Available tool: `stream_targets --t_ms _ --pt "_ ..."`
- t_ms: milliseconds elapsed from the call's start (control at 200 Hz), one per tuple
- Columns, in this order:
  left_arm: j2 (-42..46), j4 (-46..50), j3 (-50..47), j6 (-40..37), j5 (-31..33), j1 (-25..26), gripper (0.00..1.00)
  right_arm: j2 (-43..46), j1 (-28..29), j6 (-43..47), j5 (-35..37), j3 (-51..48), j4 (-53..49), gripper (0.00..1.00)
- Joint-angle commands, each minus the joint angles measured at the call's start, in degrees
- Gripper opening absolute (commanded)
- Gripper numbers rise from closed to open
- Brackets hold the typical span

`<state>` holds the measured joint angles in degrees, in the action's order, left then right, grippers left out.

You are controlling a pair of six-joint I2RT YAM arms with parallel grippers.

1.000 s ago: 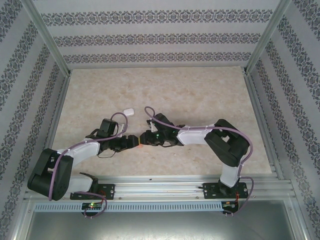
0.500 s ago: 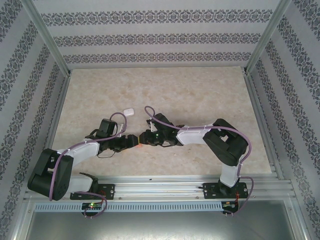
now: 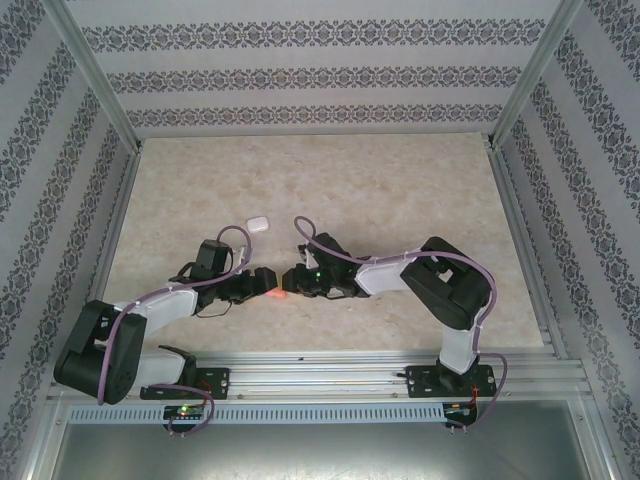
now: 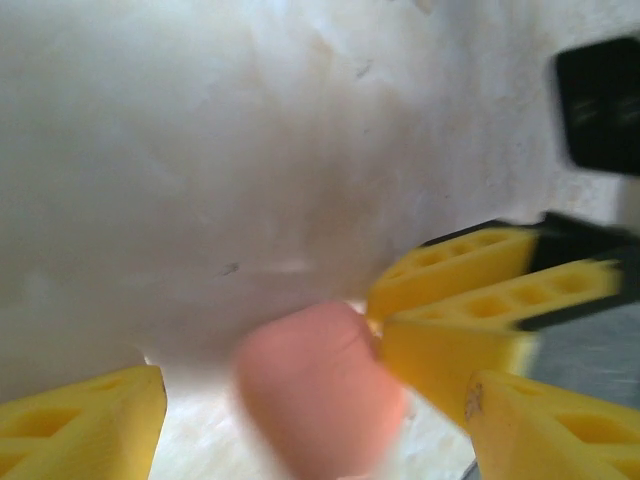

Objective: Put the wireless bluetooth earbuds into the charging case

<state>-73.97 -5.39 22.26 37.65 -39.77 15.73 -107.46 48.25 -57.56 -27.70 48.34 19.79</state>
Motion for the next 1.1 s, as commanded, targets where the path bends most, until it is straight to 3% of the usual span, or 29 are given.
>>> stream_targets --t_ms 0,280,510,664,824,919,984,1094 --pt "-2.0 -11.7 -1.9 2.6 -6.4 0.7 0.78 -0.4 -0.2 -1.7 -0.2 -1.7 1.4 0.26" --pt "0.3 -5.9 -0.5 0.3 -3.8 0.6 0.77 4.0 -0.3 1.4 2.4 -1.4 -4.6 0.26" --pt "9.8 11.4 4.4 -7.1 8.1 0.3 0.79 14.8 -0.9 11.6 10.8 2.7 -20.2 0.28" --pt "15.4 17.9 7.6 -11.0 15.8 -0.1 0.82 23.1 -2.5 17.5 17.0 4.4 -28.3 0.35" --pt "20.6 19.9 10.4 -16.9 21.9 -0.5 0.86 33.1 -6.0 23.6 25.5 3.7 -34.8 0.51" --pt "23.2 19.6 11.9 -21.5 27.6 -0.7 0.94 40.1 -9.1 27.4 32.1 1.9 -37.9 0.64" --pt "24.5 17.6 12.2 -25.3 32.4 -0.8 1.00 45.0 -12.5 29.8 36.6 -0.2 -39.0 0.75" --pt "25.3 9.5 10.7 -31.7 40.8 -1.0 1.00 52.3 -21.0 32.9 41.5 -5.1 -37.7 0.93"
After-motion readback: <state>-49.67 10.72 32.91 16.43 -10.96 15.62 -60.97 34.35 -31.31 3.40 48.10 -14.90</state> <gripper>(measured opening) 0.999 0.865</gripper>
